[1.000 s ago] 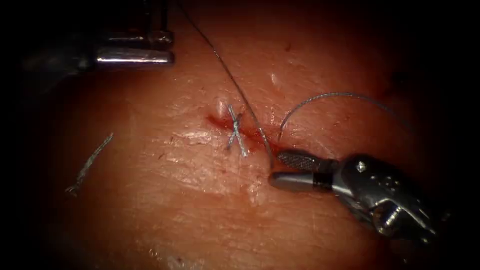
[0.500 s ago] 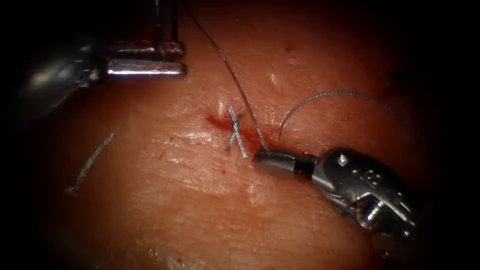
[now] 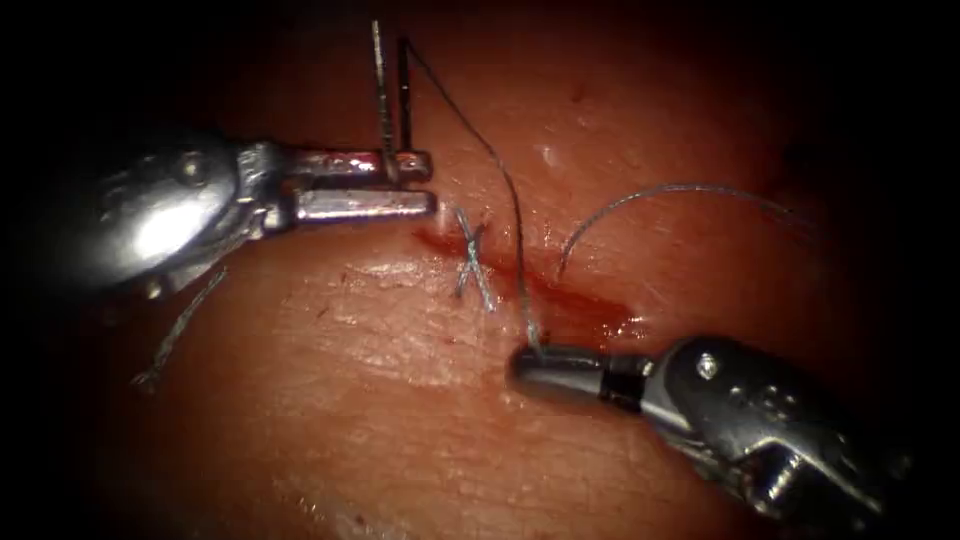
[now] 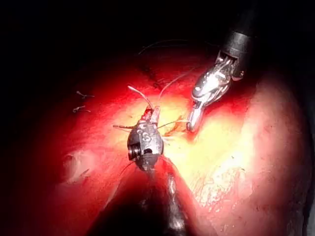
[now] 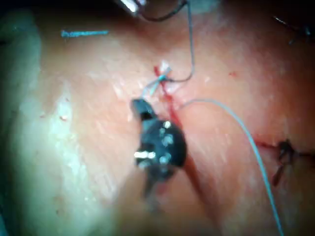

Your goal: Wound Closure

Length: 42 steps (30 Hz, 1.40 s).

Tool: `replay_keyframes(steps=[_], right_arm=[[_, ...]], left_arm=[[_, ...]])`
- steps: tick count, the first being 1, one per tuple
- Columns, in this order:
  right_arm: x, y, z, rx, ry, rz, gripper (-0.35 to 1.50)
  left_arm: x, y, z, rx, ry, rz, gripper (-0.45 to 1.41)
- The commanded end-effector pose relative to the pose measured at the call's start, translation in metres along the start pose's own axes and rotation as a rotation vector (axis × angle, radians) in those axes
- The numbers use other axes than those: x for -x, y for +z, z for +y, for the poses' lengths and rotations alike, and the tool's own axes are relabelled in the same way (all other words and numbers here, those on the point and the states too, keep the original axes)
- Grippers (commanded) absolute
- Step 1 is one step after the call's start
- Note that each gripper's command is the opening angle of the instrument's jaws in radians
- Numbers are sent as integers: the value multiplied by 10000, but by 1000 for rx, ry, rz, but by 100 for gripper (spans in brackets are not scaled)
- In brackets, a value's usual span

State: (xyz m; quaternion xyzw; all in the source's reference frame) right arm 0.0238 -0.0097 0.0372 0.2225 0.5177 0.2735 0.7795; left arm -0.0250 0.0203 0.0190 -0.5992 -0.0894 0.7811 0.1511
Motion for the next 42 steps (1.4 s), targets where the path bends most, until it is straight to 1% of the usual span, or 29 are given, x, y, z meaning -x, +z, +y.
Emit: replay_keyframes(steps=[1,7,10,14,17,18,19,20,22,23,25,28,32,35,38,42], right_arm=[[-2,16,-10,-28,-7,-3,-35],[-20,43,-44,-117,-31,13,-35],[-31,57,-60,-173,-52,14,-35],[-39,70,-74,-197,-55,21,-35],[-41,74,-77,-199,-61,24,-35],[-40,74,-75,-180,-60,32,-28],[-39,72,-71,-147,-54,40,20],[-37,69,-67,-115,-71,50,47],[-34,58,-56,-46,-73,68,88],[-33,52,-51,-29,-76,69,98],[-30,38,-41,1,-69,74,106],[-25,9,-24,53,-85,79,108],[-20,-31,-6,124,-130,65,106],[-14,-48,5,171,-174,52,101],[-8,-52,13,205,-221,39,98],[-8,-41,20,226,-296,31,94]], left_arm=[[7,7,-4,2,8,0,-45],[24,4,-9,7,16,2,-45],[28,0,-11,11,19,2,-45],[29,-3,-14,9,19,2,-45],[29,-3,-14,6,20,1,-45],[30,-3,-14,6,20,1,-45],[30,-4,-15,4,20,0,-45],[30,-5,-15,2,20,0,-45],[31,-7,-16,0,20,-1,-45],[32,-9,-18,-4,20,-2,-45],[33,-12,-20,-10,21,-3,-45],[36,-20,-24,-17,21,-5,-45],[38,-26,-27,-27,22,-8,-45],[39,-27,-28,-28,22,-9,-45],[41,-26,-27,-30,23,-9,-45],[43,-25,-25,-32,19,-9,-45]])
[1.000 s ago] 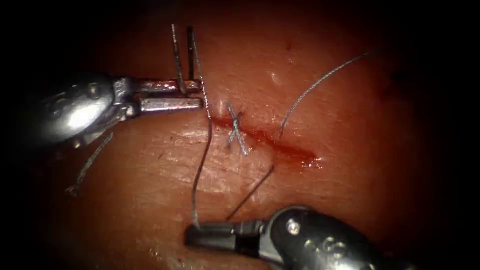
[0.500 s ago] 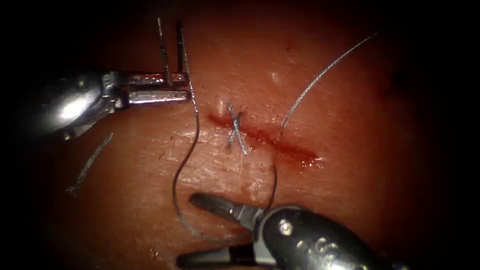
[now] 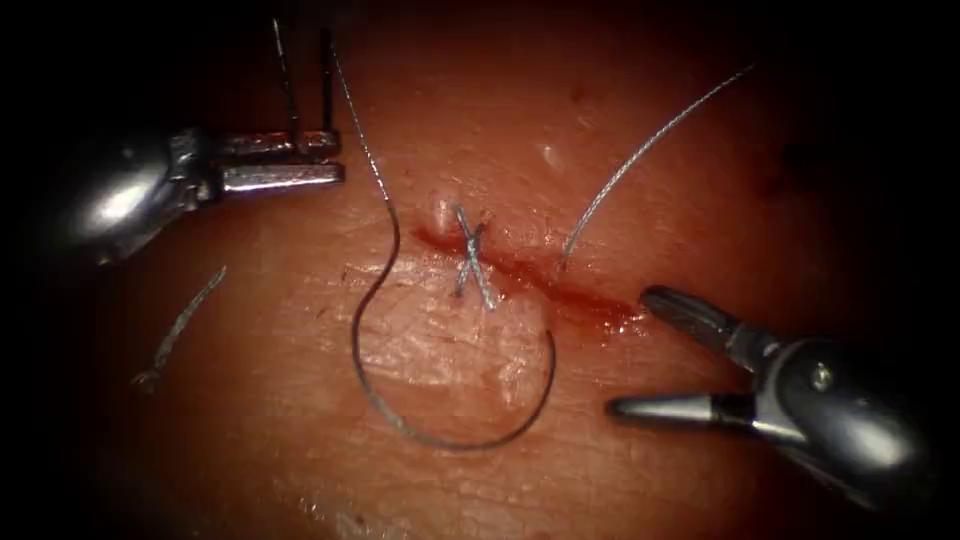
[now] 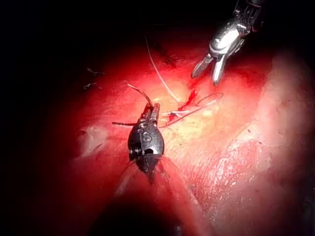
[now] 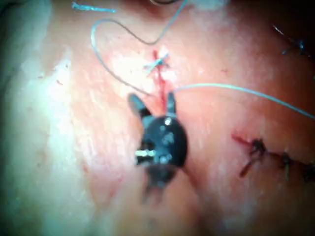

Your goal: Wound Closure

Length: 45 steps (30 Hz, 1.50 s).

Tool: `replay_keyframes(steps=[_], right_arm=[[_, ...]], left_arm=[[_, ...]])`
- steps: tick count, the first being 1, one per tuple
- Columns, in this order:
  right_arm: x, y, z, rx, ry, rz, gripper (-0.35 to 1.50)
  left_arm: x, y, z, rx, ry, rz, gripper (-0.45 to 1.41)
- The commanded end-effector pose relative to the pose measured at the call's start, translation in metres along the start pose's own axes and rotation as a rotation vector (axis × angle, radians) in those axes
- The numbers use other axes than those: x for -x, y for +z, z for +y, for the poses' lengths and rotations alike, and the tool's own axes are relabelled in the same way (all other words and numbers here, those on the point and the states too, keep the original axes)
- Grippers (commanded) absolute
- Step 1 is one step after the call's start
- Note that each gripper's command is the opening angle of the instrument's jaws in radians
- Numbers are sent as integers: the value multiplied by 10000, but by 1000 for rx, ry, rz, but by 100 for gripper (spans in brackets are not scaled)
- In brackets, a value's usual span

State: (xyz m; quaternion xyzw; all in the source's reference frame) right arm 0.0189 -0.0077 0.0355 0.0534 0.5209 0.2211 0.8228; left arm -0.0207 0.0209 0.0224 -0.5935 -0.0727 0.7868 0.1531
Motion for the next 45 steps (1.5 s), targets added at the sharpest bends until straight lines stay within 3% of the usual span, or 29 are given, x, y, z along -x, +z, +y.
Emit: replay_keyframes(steps=[1,7,15,17,18,31,45], right_arm=[[3,16,2,-2,-41,3,94],[13,40,-6,-21,-146,1,93],[38,57,-15,-67,-206,-73,51],[39,58,-13,-79,-206,-80,5],[39,59,-11,-85,-205,-79,-35],[18,47,-9,-104,-189,-88,-35],[-8,14,-94,-295,-153,-174,-35]], left_arm=[[3,7,-4,0,2,1,-45],[3,7,-4,0,2,1,-45],[4,7,-3,0,-4,1,-45],[4,7,-3,0,-4,1,-45],[4,7,-3,-1,-4,1,-45],[3,6,-2,-1,-10,1,-45],[4,5,-2,1,-9,1,-45]])
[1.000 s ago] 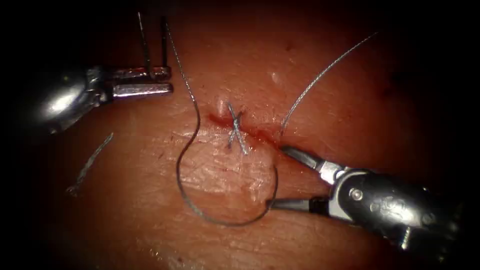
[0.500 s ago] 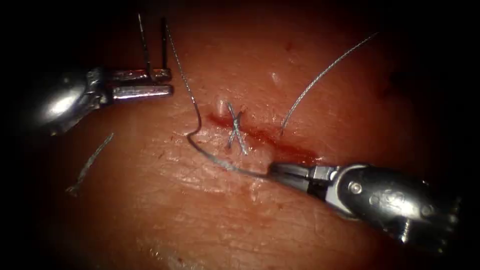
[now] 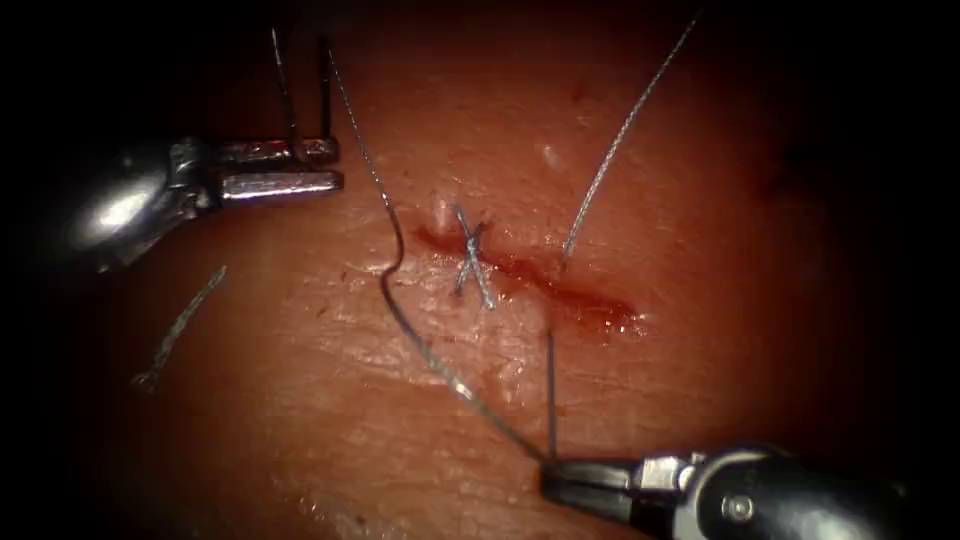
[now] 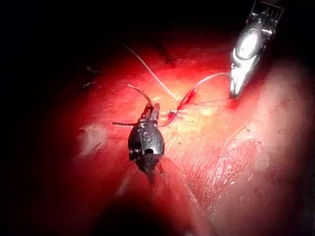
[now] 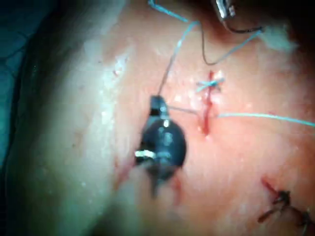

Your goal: Wound Closure

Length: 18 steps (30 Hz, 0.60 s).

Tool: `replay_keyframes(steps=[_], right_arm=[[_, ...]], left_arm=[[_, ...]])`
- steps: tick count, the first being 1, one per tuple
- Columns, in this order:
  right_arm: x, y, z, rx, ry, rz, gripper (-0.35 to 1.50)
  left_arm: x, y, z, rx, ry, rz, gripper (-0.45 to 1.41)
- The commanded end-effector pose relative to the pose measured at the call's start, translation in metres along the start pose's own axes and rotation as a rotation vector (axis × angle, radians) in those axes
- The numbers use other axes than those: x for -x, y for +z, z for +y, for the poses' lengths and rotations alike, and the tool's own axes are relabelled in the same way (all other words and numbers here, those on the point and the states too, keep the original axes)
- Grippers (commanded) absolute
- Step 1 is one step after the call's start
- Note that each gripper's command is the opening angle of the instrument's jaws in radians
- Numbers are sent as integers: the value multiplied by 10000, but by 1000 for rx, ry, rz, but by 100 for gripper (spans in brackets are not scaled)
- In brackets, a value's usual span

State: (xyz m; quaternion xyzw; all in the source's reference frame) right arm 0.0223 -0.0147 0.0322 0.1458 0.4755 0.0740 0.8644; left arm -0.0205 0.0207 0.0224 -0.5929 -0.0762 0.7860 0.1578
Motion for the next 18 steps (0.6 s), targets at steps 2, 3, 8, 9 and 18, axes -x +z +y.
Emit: replay_keyframes(steps=[2,3,8,9,18], right_arm=[[-6,14,-18,-49,11,0,-35],[-8,17,-26,-75,12,0,-35],[-18,27,-49,-179,15,9,-35],[-20,28,-50,-173,7,22,-35],[-12,-7,-15,34,27,49,103]], left_arm=[[3,6,-3,1,2,2,-45],[3,6,-3,1,3,2,-45],[3,5,-3,2,3,2,-45],[3,5,-3,2,3,2,-45],[6,3,-4,4,5,2,-45]])
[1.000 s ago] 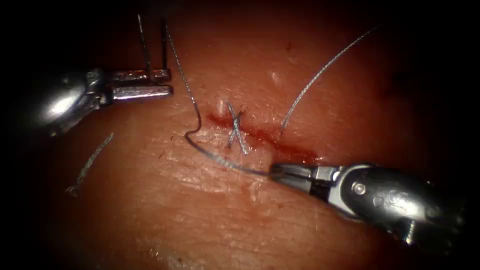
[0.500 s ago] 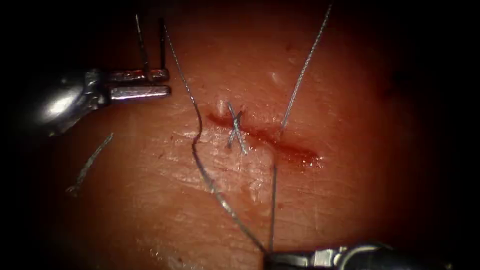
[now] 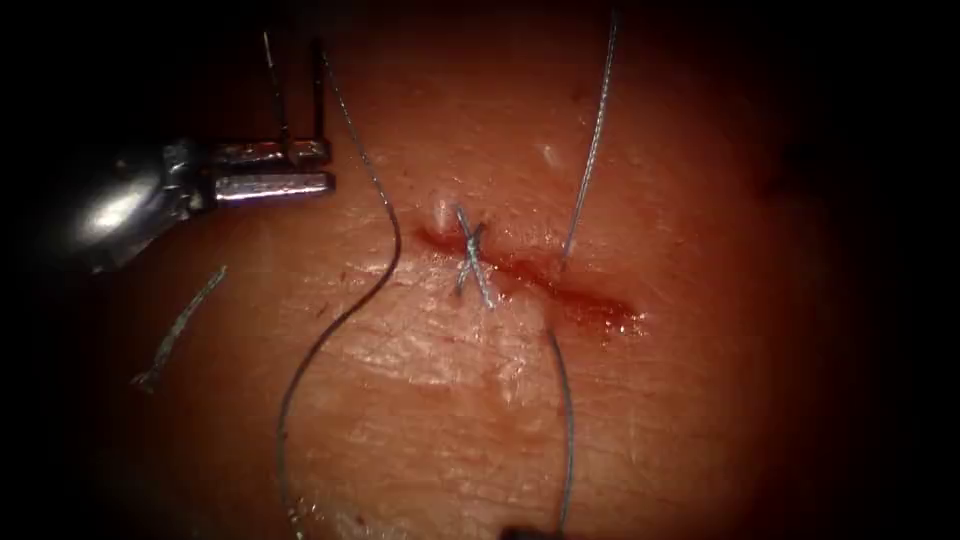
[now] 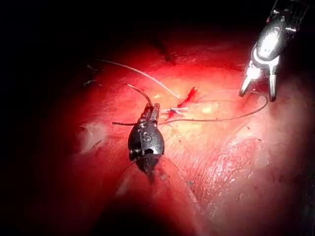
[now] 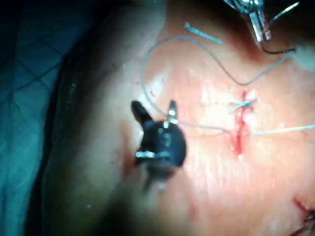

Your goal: Wound Closure

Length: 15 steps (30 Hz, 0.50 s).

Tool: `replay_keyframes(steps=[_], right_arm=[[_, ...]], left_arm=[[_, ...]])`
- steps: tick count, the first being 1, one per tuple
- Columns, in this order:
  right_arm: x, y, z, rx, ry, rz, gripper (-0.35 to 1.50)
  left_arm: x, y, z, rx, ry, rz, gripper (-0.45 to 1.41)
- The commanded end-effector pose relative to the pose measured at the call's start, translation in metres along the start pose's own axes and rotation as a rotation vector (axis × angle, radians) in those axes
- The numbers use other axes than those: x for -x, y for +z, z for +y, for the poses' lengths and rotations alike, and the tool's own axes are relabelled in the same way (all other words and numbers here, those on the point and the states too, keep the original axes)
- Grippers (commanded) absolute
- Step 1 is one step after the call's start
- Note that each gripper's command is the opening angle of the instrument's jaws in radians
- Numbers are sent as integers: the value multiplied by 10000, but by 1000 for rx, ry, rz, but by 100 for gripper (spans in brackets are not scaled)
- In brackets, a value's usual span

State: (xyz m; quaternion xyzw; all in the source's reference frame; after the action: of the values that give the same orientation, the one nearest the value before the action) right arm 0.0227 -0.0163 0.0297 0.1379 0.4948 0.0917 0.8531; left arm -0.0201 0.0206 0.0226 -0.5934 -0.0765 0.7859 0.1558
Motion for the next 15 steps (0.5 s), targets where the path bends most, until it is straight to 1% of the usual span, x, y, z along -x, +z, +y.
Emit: replay_keyframes(steps=[1,2,4,7,9,11,15], right_arm=[[7,-10,15,22,4,-3,104],[8,-17,20,31,-1,-4,108],[9,-31,32,56,-14,-8,108],[10,-40,48,101,-34,-19,104],[14,-39,58,131,-43,-28,99],[20,-30,69,161,-52,-34,98],[36,-12,87,210,-55,-11,93]], left_arm=[[3,6,-4,1,3,2,-45],[4,5,-4,2,3,2,-45],[5,5,-5,3,3,2,-45],[7,4,-6,2,5,5,-45],[7,5,-5,2,6,2,-45],[8,5,-5,2,6,2,-45],[8,5,-5,1,6,2,-45]])
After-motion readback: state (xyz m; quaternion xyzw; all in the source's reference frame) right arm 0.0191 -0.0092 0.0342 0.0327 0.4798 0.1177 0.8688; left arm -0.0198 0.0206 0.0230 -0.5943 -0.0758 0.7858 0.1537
